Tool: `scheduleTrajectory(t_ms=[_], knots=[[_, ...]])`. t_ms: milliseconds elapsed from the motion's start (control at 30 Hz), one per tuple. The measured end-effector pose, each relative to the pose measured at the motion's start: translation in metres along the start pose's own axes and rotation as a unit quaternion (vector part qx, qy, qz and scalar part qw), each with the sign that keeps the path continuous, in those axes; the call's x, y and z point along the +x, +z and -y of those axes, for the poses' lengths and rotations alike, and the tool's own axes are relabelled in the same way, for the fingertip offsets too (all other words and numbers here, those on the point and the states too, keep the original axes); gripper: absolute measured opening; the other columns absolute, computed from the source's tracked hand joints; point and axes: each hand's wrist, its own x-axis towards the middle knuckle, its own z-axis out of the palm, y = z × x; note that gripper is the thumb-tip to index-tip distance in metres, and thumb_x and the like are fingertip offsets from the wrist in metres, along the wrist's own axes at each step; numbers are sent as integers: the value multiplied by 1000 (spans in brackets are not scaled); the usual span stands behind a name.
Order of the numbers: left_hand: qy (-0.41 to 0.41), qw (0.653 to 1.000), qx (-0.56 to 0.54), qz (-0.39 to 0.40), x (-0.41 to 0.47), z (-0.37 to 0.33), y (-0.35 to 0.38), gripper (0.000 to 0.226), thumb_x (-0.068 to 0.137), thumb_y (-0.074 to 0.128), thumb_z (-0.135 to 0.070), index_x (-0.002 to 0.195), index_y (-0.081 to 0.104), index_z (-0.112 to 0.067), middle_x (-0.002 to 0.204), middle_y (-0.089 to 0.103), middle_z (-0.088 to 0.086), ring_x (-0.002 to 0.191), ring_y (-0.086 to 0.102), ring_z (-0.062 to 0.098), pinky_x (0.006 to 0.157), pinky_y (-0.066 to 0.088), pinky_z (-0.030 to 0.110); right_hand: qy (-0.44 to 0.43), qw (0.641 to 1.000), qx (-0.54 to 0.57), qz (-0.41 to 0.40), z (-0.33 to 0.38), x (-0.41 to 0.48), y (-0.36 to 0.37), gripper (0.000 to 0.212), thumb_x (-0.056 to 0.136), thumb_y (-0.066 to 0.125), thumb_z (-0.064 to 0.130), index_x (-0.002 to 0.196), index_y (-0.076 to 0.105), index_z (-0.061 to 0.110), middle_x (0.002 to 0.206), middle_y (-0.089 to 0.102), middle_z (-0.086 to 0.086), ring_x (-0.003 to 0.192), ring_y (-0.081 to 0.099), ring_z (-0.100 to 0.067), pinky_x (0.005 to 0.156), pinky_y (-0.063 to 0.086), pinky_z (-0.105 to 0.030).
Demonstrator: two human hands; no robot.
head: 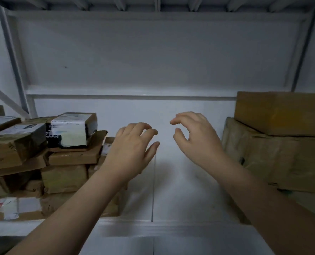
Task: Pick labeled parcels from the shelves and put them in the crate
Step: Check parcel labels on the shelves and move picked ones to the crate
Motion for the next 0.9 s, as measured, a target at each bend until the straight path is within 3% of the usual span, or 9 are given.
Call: scheduleTrajectory(t_ms=[100, 233, 367, 467, 600, 700, 767, 833, 900], knots=[[37, 997, -58, -24, 27, -39, 11, 42, 90, 39, -41, 115, 62, -16, 109, 63, 4, 96, 61, 27, 79, 47, 38, -12, 995, -72, -70, -23, -10, -48, 27, 88, 48, 22, 104, 69, 15, 115, 65, -1, 112, 54, -21, 93, 31, -30], [63, 987, -142, -26, 52, -99, 25, 47, 90, 39, -42, 124, 55, -14, 114, 62, 5, 99, 59, 27, 82, 45, 37, 25, 983, -138, -118, -64, -31, -103, 30, 86, 48, 26, 103, 69, 16, 120, 62, -4, 116, 51, -27, 100, 32, -42], [58, 971, -232, -7, 81, -154, 28, 51, 96, 45, -41, 142, 35, -21, 138, 45, 0, 122, 45, 18, 99, 35, 29, 71, 969, -172, -161, -101, -49, -150, 33, 87, 56, 24, 118, 61, 18, 135, 49, -6, 128, 37, -24, 107, 28, -47], [37, 961, -273, -4, 113, -190, 28, 68, 94, 47, -48, 150, 13, -29, 143, 41, 1, 127, 42, 17, 100, 36, 29, 136, 964, -170, -151, -126, -50, -177, 45, 89, 58, 27, 133, 49, 21, 142, 39, -5, 133, 28, -21, 111, 27, -45], [-2, 970, -241, 25, 153, -218, 37, 83, 91, 46, -57, 148, -10, -38, 128, 54, 12, 104, 59, 26, 84, 51, 37, 208, 945, -241, -78, -159, -39, -194, 55, 93, 48, 47, 143, 34, 30, 144, 42, -2, 135, 30, -25, 113, 20, -45], [-39, 959, -273, 68, 164, -225, 45, 71, 93, 49, -49, 149, 8, -33, 123, 59, 8, 100, 60, 24, 75, 46, 29, 186, 955, -229, -42, -170, -34, -197, 51, 94, 44, 51, 142, 36, 36, 139, 48, 0, 132, 35, -24, 110, 16, -41], [-67, 943, -322, 51, 161, -228, 48, 57, 95, 50, -42, 144, 25, -29, 125, 58, 4, 103, 59, 22, 76, 44, 28, 157, 966, -202, -40, -170, -36, -194, 50, 94, 46, 49, 141, 36, 37, 136, 46, 1, 129, 36, -21, 109, 16, -39], [-84, 928, -363, -3, 153, -232, 47, 45, 96, 49, -38, 137, 35, -28, 124, 58, 2, 104, 59, 21, 80, 49, 33, 136, 980, -130, -59, -168, -38, -191, 51, 92, 53, 46, 140, 38, 36, 132, 41, 1, 122, 40, -21, 107, 29, -38], [-110, 904, -409, -59, 145, -236, 43, 36, 98, 44, -39, 132, 42, -28, 120, 59, -2, 105, 59, 19, 83, 51, 38, 111, 988, -63, -84, -163, -40, -189, 55, 88, 61, 43, 137, 41, 32, 129, 36, 1, 111, 44, -15, 94, 41, -29]])
